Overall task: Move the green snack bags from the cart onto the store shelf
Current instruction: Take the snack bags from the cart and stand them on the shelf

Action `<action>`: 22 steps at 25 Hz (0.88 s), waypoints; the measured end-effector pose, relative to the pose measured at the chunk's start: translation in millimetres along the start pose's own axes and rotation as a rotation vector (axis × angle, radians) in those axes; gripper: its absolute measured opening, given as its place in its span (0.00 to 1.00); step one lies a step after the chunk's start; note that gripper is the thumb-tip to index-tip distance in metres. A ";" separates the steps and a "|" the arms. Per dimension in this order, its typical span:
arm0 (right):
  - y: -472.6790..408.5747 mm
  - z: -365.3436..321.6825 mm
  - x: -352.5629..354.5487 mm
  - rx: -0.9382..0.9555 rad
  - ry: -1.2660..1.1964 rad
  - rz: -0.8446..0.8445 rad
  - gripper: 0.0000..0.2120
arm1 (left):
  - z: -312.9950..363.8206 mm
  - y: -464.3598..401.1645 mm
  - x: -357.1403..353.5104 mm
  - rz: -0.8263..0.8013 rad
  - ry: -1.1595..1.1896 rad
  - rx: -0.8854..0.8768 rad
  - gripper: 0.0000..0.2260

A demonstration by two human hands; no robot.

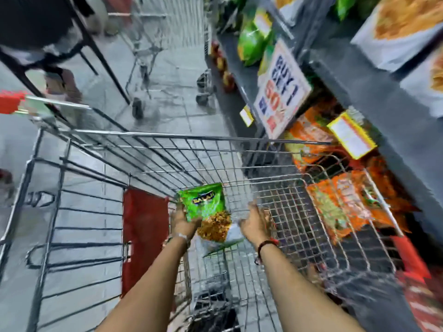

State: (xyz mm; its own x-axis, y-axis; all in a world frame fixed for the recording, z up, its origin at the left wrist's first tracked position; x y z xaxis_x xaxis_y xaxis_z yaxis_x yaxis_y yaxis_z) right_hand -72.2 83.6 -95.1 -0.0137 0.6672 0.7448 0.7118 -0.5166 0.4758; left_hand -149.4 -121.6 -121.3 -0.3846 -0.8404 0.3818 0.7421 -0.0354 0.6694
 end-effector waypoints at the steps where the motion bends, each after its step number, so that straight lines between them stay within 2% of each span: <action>1: -3.2 2.8 -11.4 0.001 0.001 -0.061 0.29 | -13.4 -2.2 -7.6 -0.046 0.005 0.062 0.23; 5: -45.4 13.5 -74.0 -0.010 0.003 -0.262 0.33 | -48.0 -53.9 -31.9 -0.048 0.006 0.039 0.28; 7: -67.8 20.3 -101.3 -0.045 -0.081 -0.304 0.33 | -70.4 -79.4 -48.0 -0.099 -0.043 0.103 0.25; 10: -83.5 19.3 -125.7 -0.037 -0.085 -0.324 0.32 | -84.3 -93.8 -64.6 -0.135 0.068 0.145 0.26; 13: -87.4 17.3 -132.2 -0.035 -0.027 -0.278 0.30 | -87.0 -94.6 -72.8 -0.086 0.207 0.195 0.27; 16: -76.6 23.9 -119.3 -0.103 -0.099 -0.206 0.25 | -77.9 -83.3 -66.3 -0.033 0.203 0.175 0.26; 18: -61.4 26.4 -110.7 -0.123 -0.219 -0.183 0.24 | -63.3 -63.6 -62.9 -0.036 0.137 0.107 0.27; 22: -31.7 22.7 -51.5 -0.068 -0.299 -0.009 0.25 | -2.6 -11.2 -55.4 -0.043 0.237 -0.087 0.27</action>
State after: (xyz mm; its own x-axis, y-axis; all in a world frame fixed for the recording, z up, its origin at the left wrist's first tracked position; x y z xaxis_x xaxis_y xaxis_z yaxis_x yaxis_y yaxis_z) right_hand -78.1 77.8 -159.1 0.1944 0.7951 0.5744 0.6637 -0.5379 0.5198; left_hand -135.0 -76.1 -151.6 -0.2850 -0.9402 0.1867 0.7760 -0.1120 0.6208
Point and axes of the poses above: each hand's wrist, its own y-axis away from the middle knuckle, its own x-axis out of the back of the hand, z = x × y, the point moved 9 cm from there along -y, towards the middle knuckle, and after that the axes turned 1 degree about x, right-handed, at the moved point
